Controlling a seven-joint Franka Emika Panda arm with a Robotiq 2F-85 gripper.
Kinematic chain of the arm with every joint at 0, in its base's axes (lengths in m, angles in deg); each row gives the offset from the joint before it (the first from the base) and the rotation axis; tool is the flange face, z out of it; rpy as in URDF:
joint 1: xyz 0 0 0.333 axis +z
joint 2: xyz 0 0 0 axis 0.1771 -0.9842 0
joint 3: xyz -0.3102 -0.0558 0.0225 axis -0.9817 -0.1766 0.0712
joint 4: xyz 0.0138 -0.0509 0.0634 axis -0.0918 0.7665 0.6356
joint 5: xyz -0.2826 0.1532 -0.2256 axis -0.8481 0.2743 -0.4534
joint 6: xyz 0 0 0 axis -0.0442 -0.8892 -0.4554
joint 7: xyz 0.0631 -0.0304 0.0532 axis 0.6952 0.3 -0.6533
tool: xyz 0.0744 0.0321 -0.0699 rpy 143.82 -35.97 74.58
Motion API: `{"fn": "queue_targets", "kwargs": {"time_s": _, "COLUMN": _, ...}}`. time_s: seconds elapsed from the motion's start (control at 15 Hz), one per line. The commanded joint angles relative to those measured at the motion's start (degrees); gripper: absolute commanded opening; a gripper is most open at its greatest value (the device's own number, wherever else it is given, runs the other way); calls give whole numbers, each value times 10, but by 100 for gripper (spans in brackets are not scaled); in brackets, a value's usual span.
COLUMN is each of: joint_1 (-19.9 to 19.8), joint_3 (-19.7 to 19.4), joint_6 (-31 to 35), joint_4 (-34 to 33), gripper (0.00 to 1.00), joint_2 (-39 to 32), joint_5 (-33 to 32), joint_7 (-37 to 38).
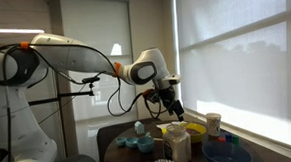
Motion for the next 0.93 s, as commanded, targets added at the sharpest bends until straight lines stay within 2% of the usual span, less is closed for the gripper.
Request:
{"fn": "queue_targets", "kwargs": {"time_s": 0.0, "joint_1": -12, "joint_3": 6, "joint_6": 26, "joint_4": -26, "gripper": 100, "joint_2": -37, "joint_5": -26, "joint_7": 35}}
{"fn": "queue_targets", "kwargs": {"time_s": 0.47, "joint_1": -13, "joint_3": -3, "joint_6": 63, "joint_4": -21, "gripper": 99, "joint_2": -53, "joint_5": -13, "joint_7": 31}}
{"fn": "queue_targets", "kwargs": {"time_s": 0.6, "joint_1": -14, "joint_3": -7, "joint_6": 67, "joint_4": -18, "gripper": 91, "joint_2": -52, "joint_5": -7, "joint_7": 27}}
{"fn": "queue_targets", "kwargs": {"time_s": 0.73, "joint_1": -16, "joint_3": -10, "joint_6": 71, "joint_4": -15, "gripper": 80, "joint_2": -50, "joint_5": -4, "joint_7": 28}}
{"fn": "queue_targets", "kwargs": {"time_s": 0.8, "joint_1": -16, "joint_3": -12, "joint_6": 72, "joint_4": -13, "gripper": 67, "joint_2": -48, "joint_5": -3, "joint_7": 28}}
{"fn": "queue_targets", "kwargs": {"time_s": 0.87, "joint_1": -16, "joint_3": -14, "joint_6": 73, "joint_4": -12, "gripper": 58, "joint_2": -47, "joint_5": -1, "joint_7": 28}}
